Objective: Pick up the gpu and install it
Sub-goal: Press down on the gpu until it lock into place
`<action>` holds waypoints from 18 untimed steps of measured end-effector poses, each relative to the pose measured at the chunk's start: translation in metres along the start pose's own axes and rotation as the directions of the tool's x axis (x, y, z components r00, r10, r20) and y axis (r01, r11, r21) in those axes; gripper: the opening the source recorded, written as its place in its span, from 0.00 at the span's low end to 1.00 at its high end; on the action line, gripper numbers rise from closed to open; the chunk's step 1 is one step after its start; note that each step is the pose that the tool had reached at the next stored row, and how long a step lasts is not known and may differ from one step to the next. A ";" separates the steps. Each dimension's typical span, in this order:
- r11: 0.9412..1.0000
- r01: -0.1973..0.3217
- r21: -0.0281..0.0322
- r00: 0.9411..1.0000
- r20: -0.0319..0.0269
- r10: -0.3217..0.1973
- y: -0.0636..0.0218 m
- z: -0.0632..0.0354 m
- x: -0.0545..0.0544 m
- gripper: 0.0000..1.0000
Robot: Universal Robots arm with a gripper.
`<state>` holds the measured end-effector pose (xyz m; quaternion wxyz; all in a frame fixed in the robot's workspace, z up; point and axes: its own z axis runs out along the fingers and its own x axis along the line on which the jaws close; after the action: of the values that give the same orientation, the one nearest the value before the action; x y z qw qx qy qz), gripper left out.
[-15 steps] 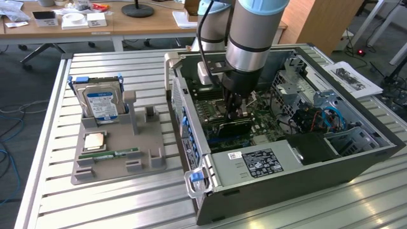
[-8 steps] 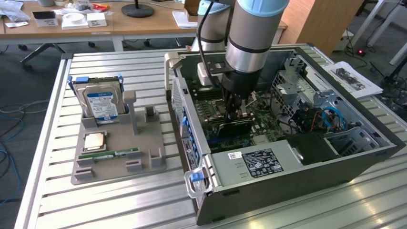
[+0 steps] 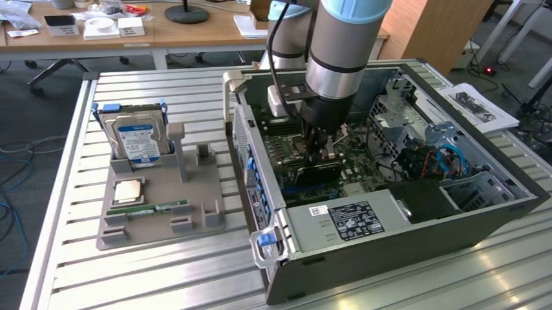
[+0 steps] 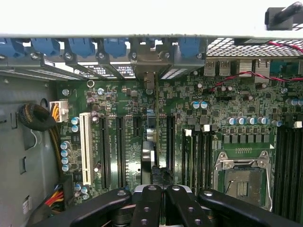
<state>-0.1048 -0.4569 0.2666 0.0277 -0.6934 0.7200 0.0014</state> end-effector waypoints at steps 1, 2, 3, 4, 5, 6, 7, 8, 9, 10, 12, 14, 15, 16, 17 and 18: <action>1.000 0.000 0.000 1.000 0.000 0.000 0.0000 0.0000 0.000 0.11; 1.000 0.000 0.000 1.000 0.000 0.000 0.0000 0.0001 0.000 0.11; 1.000 0.000 0.000 1.000 0.000 0.000 0.0001 0.0004 0.000 0.11; 1.000 0.000 0.000 1.000 0.000 0.000 0.0003 0.0006 0.000 0.11; 1.000 0.000 0.000 1.000 0.000 0.000 0.0004 0.0006 0.000 0.11; 1.000 0.000 0.000 1.000 0.000 0.000 0.0004 0.0006 0.000 0.11; 1.000 0.000 0.000 1.000 0.000 0.000 0.0004 0.0007 0.000 0.11; 1.000 0.000 0.000 1.000 0.000 0.000 0.0004 0.0008 0.000 0.11; 1.000 0.000 0.000 1.000 0.000 0.000 0.0004 0.0008 0.000 0.11; 1.000 0.000 0.000 1.000 0.000 0.000 0.0005 0.0010 0.000 0.11; 1.000 0.000 0.000 1.000 0.000 0.000 0.0007 0.0012 0.000 0.11; 1.000 0.000 0.000 1.000 0.000 0.000 0.0007 0.0013 0.000 0.11; 1.000 0.000 0.000 1.000 0.000 0.000 0.0007 0.0013 0.000 0.11; 1.000 0.000 0.000 1.000 0.000 0.000 0.0007 0.0014 0.000 0.11; 1.000 0.000 0.000 1.000 0.000 0.000 0.0007 0.0016 0.000 0.11; 1.000 0.000 0.000 1.000 0.000 0.000 0.0007 0.0018 0.000 0.11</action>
<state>-0.1055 -0.4569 0.2648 0.0277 -0.6934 0.7200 0.0013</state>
